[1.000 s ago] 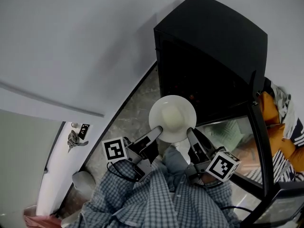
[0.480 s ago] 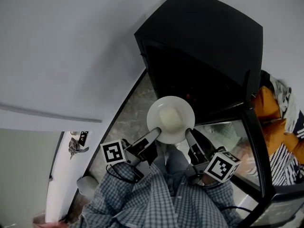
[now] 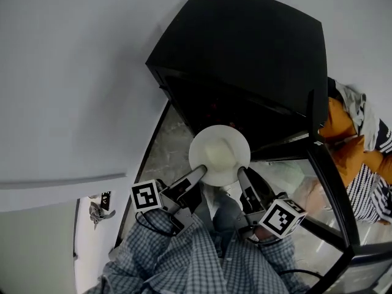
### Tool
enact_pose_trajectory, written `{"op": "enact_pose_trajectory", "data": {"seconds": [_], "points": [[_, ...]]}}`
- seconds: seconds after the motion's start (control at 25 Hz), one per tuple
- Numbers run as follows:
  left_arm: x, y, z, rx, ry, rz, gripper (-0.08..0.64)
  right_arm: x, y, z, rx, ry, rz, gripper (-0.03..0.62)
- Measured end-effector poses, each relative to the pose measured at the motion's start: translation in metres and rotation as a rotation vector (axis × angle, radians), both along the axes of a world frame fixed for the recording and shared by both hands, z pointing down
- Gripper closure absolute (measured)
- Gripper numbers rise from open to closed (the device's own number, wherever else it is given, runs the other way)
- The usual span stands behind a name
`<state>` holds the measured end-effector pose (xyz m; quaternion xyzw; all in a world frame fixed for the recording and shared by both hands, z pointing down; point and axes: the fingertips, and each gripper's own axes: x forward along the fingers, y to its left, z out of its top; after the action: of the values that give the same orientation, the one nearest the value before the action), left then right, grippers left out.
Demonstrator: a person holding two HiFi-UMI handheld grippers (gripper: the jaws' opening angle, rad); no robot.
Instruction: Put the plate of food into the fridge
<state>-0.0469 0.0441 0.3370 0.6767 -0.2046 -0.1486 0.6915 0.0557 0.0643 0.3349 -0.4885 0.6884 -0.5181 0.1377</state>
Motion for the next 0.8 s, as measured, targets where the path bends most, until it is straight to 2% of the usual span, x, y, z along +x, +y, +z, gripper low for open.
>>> {"op": "enact_pose_trajectory", "data": {"seconds": [0.32, 0.6, 0.8], "points": [[-0.001, -0.024, 0.018, -0.018, -0.017, 0.086, 0.526, -0.004, -0.015, 0.021, -0.023, -0.013, 0.106, 0.535], [-0.004, -0.049, 0.048, -0.042, -0.014, 0.103, 0.526, -0.004, -0.04, 0.047, -0.058, 0.016, 0.151, 0.535], [-0.002, -0.071, 0.065, -0.026, -0.016, 0.096, 0.526, -0.002, -0.063, 0.062, -0.032, 0.018, 0.185, 0.535]]}}
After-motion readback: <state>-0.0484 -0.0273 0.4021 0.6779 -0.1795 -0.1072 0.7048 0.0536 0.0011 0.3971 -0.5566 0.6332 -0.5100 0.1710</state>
